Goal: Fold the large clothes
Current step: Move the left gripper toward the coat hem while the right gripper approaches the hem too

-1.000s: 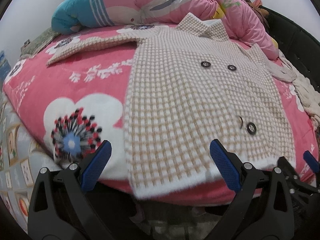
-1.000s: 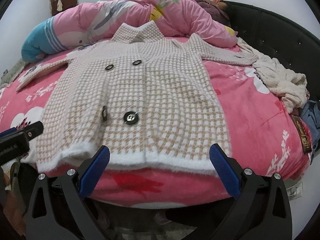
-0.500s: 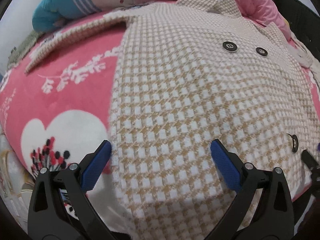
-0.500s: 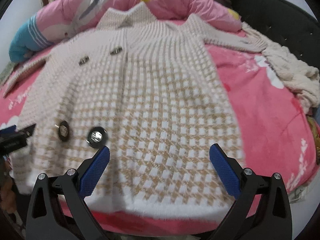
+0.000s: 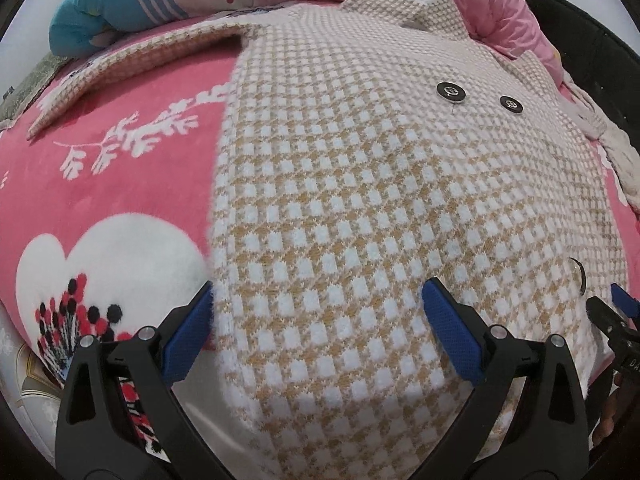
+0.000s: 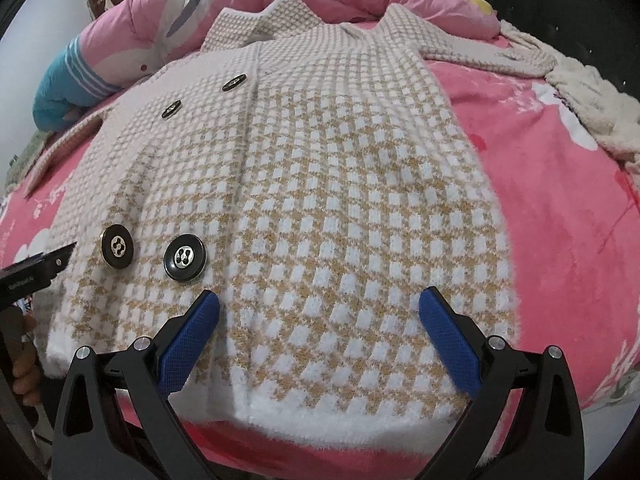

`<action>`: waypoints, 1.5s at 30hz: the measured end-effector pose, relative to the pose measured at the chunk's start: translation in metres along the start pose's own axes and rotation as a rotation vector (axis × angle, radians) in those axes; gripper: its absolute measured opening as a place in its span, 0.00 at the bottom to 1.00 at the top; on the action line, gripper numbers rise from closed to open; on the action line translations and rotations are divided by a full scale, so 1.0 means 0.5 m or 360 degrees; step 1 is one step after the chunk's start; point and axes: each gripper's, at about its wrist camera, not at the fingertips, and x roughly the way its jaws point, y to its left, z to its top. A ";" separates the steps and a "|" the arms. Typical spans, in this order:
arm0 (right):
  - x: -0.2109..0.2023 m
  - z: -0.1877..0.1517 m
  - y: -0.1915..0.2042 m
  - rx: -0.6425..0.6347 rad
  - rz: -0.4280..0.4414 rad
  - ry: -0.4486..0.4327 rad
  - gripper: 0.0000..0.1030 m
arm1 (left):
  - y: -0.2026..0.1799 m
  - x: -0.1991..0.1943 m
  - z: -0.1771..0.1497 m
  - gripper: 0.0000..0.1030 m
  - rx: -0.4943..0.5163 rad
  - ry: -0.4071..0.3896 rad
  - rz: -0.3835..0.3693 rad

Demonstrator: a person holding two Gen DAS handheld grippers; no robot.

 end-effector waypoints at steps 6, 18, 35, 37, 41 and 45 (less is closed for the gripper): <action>-0.001 -0.016 -0.005 -0.0008 0.0036 -0.0104 0.94 | -0.011 0.008 0.008 0.94 0.0051 0.0026 0.0013; -0.097 -0.010 -0.103 0.0085 0.0138 -0.0199 0.94 | 0.049 -0.079 -0.031 0.94 0.0050 -0.0275 -0.0168; -0.052 -0.007 -0.202 0.0305 0.0249 -0.0046 0.65 | 0.098 -0.046 -0.049 0.50 -0.0066 -0.0303 -0.0404; -0.041 0.002 -0.209 0.0324 0.0263 -0.0040 0.58 | 0.102 -0.032 -0.040 0.50 -0.0085 -0.0296 -0.0437; -0.015 0.021 -0.218 0.0372 0.0312 -0.0023 0.48 | 0.105 -0.013 -0.025 0.48 -0.0132 -0.0279 -0.0482; -0.027 0.011 -0.215 0.0365 0.0357 0.0010 0.36 | 0.102 -0.038 -0.047 0.45 -0.0109 -0.0223 -0.0540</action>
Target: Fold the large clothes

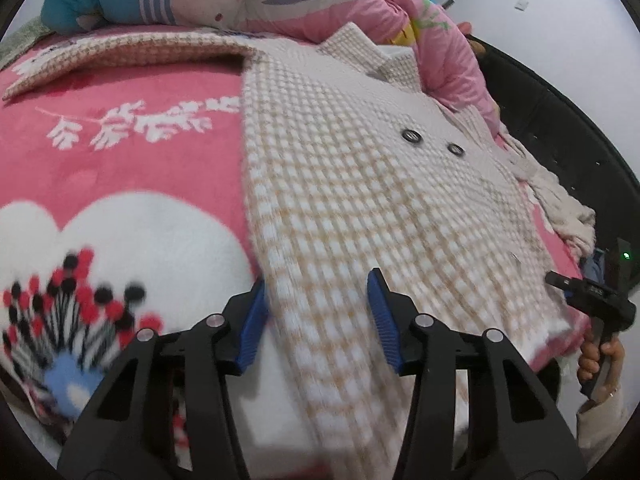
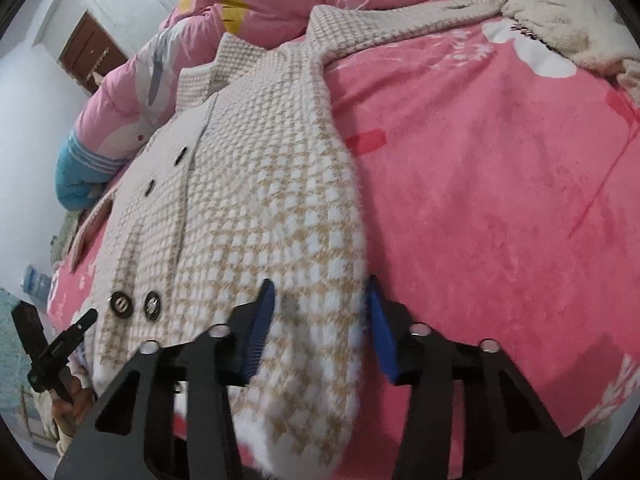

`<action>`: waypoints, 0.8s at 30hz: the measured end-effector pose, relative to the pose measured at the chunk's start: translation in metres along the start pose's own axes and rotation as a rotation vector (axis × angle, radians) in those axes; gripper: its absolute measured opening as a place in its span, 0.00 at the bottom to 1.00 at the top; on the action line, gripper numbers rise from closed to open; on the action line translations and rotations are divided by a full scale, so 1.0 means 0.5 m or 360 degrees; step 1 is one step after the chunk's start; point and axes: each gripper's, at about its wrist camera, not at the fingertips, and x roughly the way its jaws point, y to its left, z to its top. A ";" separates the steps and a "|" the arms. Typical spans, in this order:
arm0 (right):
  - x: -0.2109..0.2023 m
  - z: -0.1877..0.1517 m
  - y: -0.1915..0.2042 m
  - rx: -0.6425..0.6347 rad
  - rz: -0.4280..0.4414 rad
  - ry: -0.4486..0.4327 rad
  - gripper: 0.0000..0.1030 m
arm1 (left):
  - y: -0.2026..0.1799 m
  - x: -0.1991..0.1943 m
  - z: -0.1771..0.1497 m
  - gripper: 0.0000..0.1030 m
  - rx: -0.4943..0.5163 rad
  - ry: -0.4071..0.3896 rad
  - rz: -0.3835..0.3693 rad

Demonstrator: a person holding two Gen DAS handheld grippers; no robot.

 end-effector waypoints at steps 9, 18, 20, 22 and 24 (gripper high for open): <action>-0.004 -0.039 0.014 -0.0087 -0.0080 -0.0014 0.22 | -0.027 0.000 -0.032 0.42 -0.0039 0.0036 0.0166; -0.150 0.012 0.114 -0.0348 -0.0058 -0.0232 0.07 | -0.092 -0.109 0.009 0.08 0.0327 -0.0046 0.0449; -0.187 0.016 0.142 -0.0431 -0.0054 -0.0271 0.07 | -0.098 -0.149 0.024 0.07 0.0376 -0.0076 0.0439; -0.216 0.014 0.154 -0.0466 -0.0052 -0.0298 0.07 | -0.105 -0.179 0.031 0.07 0.0416 -0.0093 0.0441; -0.248 -0.002 0.153 -0.0474 -0.0029 -0.0302 0.07 | -0.115 -0.211 0.031 0.07 0.0458 -0.0099 0.0440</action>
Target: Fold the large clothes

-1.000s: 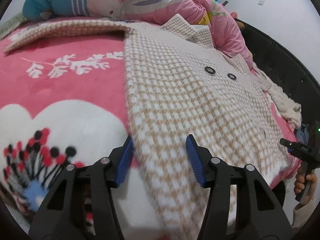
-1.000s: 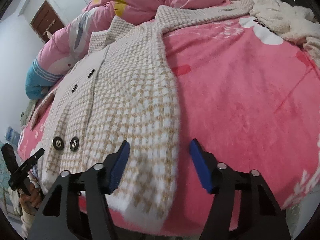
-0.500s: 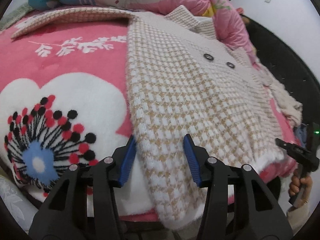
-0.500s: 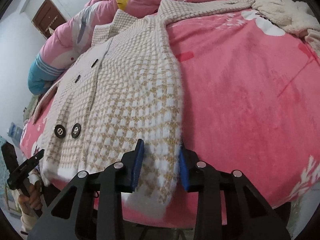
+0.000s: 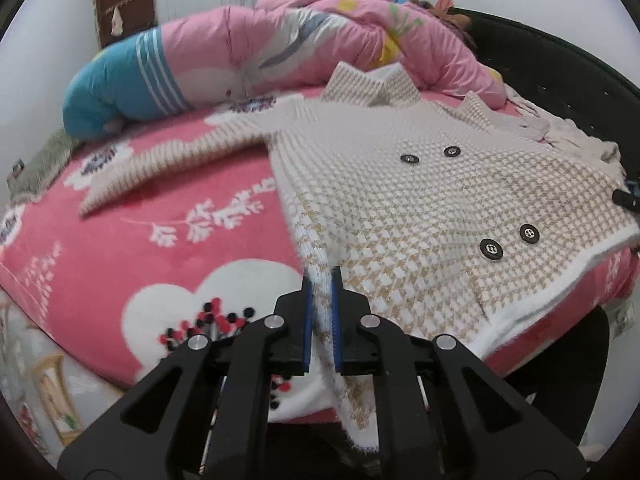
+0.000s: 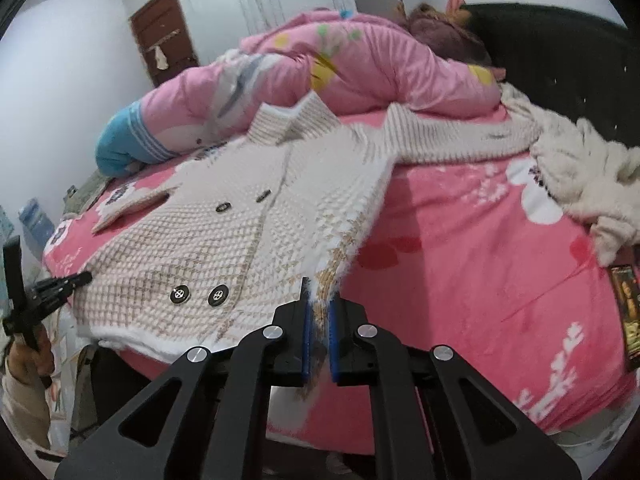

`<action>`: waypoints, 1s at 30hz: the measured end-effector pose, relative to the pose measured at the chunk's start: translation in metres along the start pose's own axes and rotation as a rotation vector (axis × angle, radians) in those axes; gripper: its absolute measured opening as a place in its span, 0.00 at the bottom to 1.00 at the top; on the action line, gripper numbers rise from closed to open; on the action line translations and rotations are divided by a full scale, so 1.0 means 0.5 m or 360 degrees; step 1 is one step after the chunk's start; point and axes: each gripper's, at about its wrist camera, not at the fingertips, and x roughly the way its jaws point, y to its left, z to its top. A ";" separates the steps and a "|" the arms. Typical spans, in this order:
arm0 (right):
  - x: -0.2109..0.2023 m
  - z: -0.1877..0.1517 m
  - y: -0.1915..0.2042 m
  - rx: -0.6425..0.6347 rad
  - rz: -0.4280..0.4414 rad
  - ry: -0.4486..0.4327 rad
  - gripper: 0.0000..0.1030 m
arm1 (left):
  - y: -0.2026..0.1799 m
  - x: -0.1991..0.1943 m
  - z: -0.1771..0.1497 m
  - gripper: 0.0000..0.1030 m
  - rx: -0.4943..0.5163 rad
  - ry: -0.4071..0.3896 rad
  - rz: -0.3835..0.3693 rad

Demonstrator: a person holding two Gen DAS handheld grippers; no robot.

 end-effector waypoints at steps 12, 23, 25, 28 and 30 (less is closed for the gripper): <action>0.004 -0.221 -0.063 0.0167 -0.0138 0.0434 0.07 | -0.005 0.025 -0.170 0.08 -0.0039 0.0363 -0.0010; -0.020 -0.171 -0.052 -0.0049 -0.0474 0.0392 0.54 | 0.026 0.011 -0.175 0.42 -0.0049 0.0304 0.0097; -0.029 -0.141 -0.028 -0.0073 -0.0387 0.0314 0.57 | 0.023 0.005 -0.153 0.42 -0.0060 0.0237 0.0039; -0.001 -0.091 0.031 -0.0150 -0.0171 0.0245 0.59 | -0.009 0.016 -0.117 0.42 -0.0025 0.0173 -0.0057; 0.034 -0.071 0.079 -0.0239 -0.0052 0.0245 0.59 | -0.048 0.029 -0.096 0.42 0.0023 0.0146 -0.0166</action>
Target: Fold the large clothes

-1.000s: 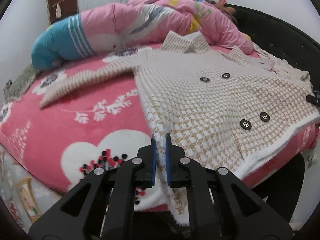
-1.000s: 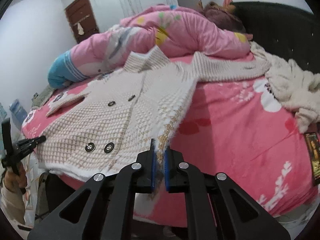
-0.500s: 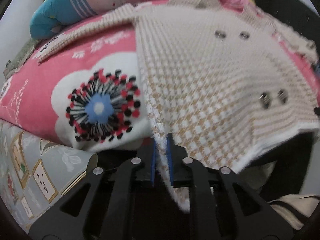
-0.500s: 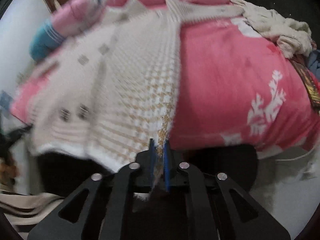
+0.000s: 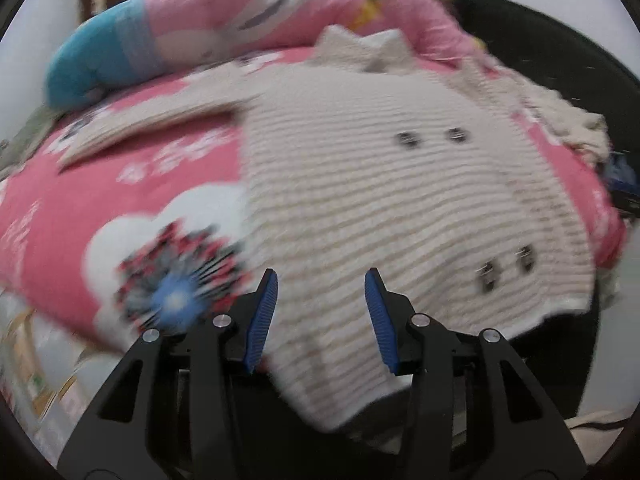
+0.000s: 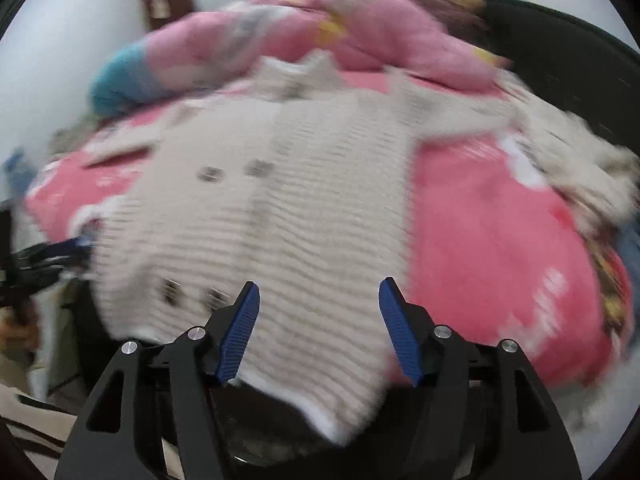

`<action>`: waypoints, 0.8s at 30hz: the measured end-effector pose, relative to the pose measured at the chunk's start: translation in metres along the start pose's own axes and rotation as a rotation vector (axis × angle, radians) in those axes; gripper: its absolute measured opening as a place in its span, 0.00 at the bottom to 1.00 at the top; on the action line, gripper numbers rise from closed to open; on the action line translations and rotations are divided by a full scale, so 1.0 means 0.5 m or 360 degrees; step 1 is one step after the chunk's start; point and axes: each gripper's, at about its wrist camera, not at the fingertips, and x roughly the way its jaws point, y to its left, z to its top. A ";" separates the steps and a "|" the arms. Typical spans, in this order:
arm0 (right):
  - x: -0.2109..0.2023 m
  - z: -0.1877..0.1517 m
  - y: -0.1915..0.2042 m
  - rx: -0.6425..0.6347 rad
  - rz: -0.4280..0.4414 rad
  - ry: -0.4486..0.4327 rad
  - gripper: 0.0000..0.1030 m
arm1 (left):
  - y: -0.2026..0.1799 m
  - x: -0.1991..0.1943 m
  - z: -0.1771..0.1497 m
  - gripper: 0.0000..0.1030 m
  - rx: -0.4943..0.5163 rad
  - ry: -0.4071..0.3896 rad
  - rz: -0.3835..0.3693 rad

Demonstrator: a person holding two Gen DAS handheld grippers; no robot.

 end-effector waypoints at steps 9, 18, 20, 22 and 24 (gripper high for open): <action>0.177 0.112 0.151 -0.0152 0.0220 0.0042 0.59 | -0.054 0.111 0.080 0.43 0.0031 -0.0005 -0.0013; 0.303 0.224 0.236 -0.0151 0.0257 0.0015 0.80 | 0.079 0.106 0.171 0.83 -0.0230 -0.0170 0.0166; 0.329 0.241 0.257 -0.0183 0.0250 0.0024 0.80 | 0.130 0.105 0.196 0.84 -0.0315 -0.0199 0.0230; 0.353 0.258 0.279 -0.0217 0.0263 0.0016 0.80 | 0.179 0.103 0.213 0.86 -0.0406 -0.0234 0.0272; 0.375 0.271 0.297 -0.0249 0.0244 0.0010 0.80 | 0.230 0.103 0.226 0.86 -0.0504 -0.0263 0.0308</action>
